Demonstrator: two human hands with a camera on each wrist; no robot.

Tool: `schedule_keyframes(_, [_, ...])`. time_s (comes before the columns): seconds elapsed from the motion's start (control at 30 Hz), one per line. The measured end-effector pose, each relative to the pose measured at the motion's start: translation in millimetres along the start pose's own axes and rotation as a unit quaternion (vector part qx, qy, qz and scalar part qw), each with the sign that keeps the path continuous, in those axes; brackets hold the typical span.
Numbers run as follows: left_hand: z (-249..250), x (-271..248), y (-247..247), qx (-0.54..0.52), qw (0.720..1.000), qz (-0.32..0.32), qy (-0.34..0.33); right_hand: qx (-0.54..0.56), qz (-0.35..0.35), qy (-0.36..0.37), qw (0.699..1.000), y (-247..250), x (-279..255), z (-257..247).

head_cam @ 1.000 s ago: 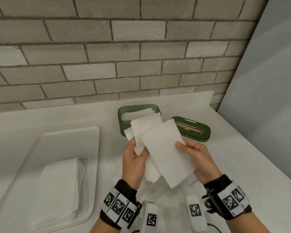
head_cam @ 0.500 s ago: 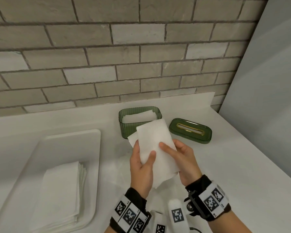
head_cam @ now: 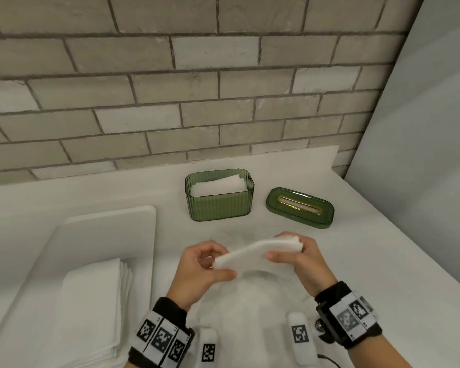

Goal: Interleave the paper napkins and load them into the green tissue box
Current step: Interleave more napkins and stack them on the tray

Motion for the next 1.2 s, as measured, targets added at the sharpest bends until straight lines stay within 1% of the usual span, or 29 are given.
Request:
schedule_keyframes(0.1, [-30, 0, -7, 0.047, 0.997, -0.027, 0.054, -0.055, -0.032, -0.036, 0.997, -11, 2, 29])
schedule_keyframes(0.13, [-38, 0, -9, 0.052, 0.996, -0.03, 0.072, -0.068, -0.034, -0.048, 0.996, -12, 3, 36])
schedule_keyframes(0.2, [-47, 1, -8, 0.04, 0.994, -0.016, 0.097, -0.084, -0.012, -0.06, 0.995, -5, 5, 43])
schedule_keyframes(0.33, [-48, 13, -8, 0.023, 0.995, 0.011, 0.1, -0.114, 0.026, -0.074, 0.99, 2, 13, 42])
schedule_keyframes(0.5, [-47, 26, -11, 0.025, 0.994, 0.055, 0.093, -0.123, 0.026, -0.082, 0.989, -11, 20, 30])
schedule_keyframes(0.57, [-32, 39, -1, 0.065, 0.993, 0.071, 0.075, -0.14, 0.028, -0.073, 0.987, -8, 34, 16])
schedule_keyframes(0.6, [-18, 48, 2, 0.101, 0.991, 0.07, 0.055, -0.156, 0.029, -0.059, 0.985, -7, 44, 4])
schedule_keyframes(0.7, [37, 85, 8, 0.17, 0.984, 0.053, -0.01, -0.199, 0.035, 0.004, 0.979, -12, 85, -47])
schedule_keyframes(0.77, [78, 114, 15, 0.204, 0.975, 0.063, -0.055, -0.218, 0.039, 0.057, 0.974, -20, 119, -82])
schedule_keyframes(0.83, [101, 146, 29, 0.245, 0.962, 0.085, -0.083, -0.248, 0.055, 0.088, 0.963, -29, 153, -102])
schedule_keyframes(0.87, [106, 159, 36, 0.269, 0.954, 0.099, -0.087, -0.266, 0.063, 0.09, 0.958, -34, 168, -105])
schedule_keyframes(0.93, [103, 180, 49, 0.294, 0.944, 0.121, -0.088, -0.289, 0.07, 0.07, 0.952, -44, 193, -100])
schedule_keyframes(1.03, [82, 195, 61, 0.291, 0.944, 0.132, -0.078, -0.316, 0.067, 0.043, 0.945, -52, 214, -75])
schedule_keyframes(1.1, [63, 200, 64, 0.342, 0.93, 0.116, -0.064, -0.366, 0.063, 0.055, 0.927, -55, 221, -61])
schedule_keyframes(1.13, [55, 201, 62, 0.379, 0.919, 0.096, -0.062, -0.414, 0.058, 0.067, 0.906, -57, 224, -57])
schedule_keyframes(1.17, [49, 203, 60, 0.411, 0.906, 0.078, -0.063, -0.479, 0.05, 0.078, 0.873, -61, 225, -53])
schedule_keyframes(1.2, [47, 203, 57, 0.439, 0.894, 0.063, -0.068, -0.548, 0.042, 0.085, 0.831, -66, 225, -51])
Point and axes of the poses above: each hand's wrist, its own x-axis towards the middle knuckle, its own y-axis out of the back of the hand, z = x × y, the point moved 8 cm from there along x, towards the middle knuckle, and after that the axes turned 8 degrees about -x, right-handed, at the moved point
